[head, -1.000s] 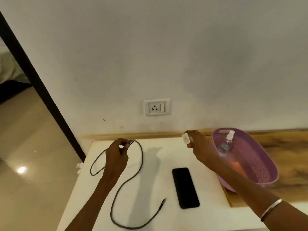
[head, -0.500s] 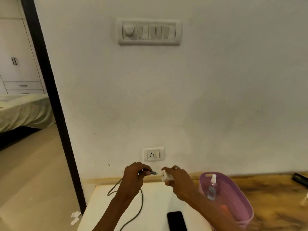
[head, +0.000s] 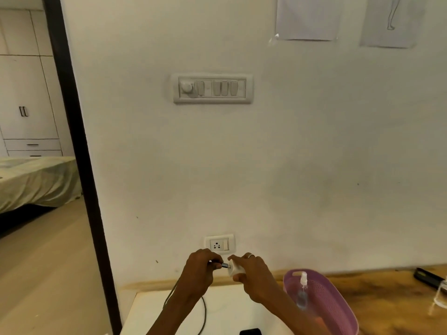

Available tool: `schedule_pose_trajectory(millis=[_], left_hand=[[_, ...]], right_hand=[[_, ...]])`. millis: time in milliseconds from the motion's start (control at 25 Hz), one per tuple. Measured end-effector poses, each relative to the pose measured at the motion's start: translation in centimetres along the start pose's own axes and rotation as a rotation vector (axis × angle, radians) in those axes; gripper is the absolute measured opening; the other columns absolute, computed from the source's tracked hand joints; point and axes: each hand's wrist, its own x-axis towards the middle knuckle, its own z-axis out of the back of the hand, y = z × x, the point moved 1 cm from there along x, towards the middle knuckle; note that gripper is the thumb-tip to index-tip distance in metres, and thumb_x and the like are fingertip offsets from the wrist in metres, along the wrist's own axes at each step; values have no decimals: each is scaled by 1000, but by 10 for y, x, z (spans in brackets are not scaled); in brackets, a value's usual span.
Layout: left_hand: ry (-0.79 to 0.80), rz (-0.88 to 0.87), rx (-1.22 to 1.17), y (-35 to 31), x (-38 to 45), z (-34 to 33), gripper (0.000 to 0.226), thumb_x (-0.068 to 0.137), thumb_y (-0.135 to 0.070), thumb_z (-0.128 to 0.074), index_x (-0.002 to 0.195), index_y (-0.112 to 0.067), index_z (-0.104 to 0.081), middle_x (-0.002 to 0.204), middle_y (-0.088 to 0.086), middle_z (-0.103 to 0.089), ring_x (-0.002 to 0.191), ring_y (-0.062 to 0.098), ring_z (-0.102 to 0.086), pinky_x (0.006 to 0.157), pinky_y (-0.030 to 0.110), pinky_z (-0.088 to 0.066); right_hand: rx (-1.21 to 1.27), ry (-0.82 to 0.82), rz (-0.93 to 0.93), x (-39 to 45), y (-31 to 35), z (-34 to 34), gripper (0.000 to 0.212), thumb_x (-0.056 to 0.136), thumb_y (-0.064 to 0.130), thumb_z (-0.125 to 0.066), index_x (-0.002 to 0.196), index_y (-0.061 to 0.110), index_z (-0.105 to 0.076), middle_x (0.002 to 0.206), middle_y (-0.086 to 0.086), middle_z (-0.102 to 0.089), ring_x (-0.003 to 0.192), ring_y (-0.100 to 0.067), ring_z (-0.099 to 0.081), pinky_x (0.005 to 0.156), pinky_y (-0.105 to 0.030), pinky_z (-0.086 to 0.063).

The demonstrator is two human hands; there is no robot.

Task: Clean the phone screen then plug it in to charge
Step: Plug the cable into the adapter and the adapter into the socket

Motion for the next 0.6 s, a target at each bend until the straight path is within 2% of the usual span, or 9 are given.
schedule_pose_trajectory(millis=[120,240,320,480,600], left_hand=[[25,-25,46,-6,5,-1,13,90,-10,-65,96,-11,-76,99,2,-73,97,15,-63,78,12,-39],[18,-14,41,-9,9,-7,12,88,-10,-67,94,-13,-77,94,1,-73,91,15,-65,73,6,-38],[44,-22,62,-10,11,-12,12,88,-11,-67,93,-15,-78,93,0,-73,90,14,-64,74,9,-41],[87,-31,122,-15,11,-19,14,88,-11,-67,92,-20,-78,93,-3,-73,94,10,-62,82,25,-51],[68,-30,113,-18,12,-24,14,86,-11,-69,90,-21,-78,89,-5,-73,84,8,-61,74,16,-46]], right_hand=[[-1,-12,6,1,-3,3,55,89,13,-60,136,37,-44,126,-2,-51,111,-21,-45,87,-28,-43],[-3,-26,1,3,-10,3,53,89,17,-62,133,39,-45,125,-1,-52,111,-20,-46,87,-27,-43],[4,-30,-9,2,-15,5,53,88,16,-62,133,40,-45,125,-1,-52,110,-20,-48,88,-27,-43],[34,-12,-23,-2,-24,1,54,87,9,-60,131,39,-48,124,0,-52,105,-20,-51,88,-25,-45],[38,-18,-25,-1,-28,3,52,87,15,-63,131,38,-49,123,0,-53,104,-20,-51,86,-24,-42]])
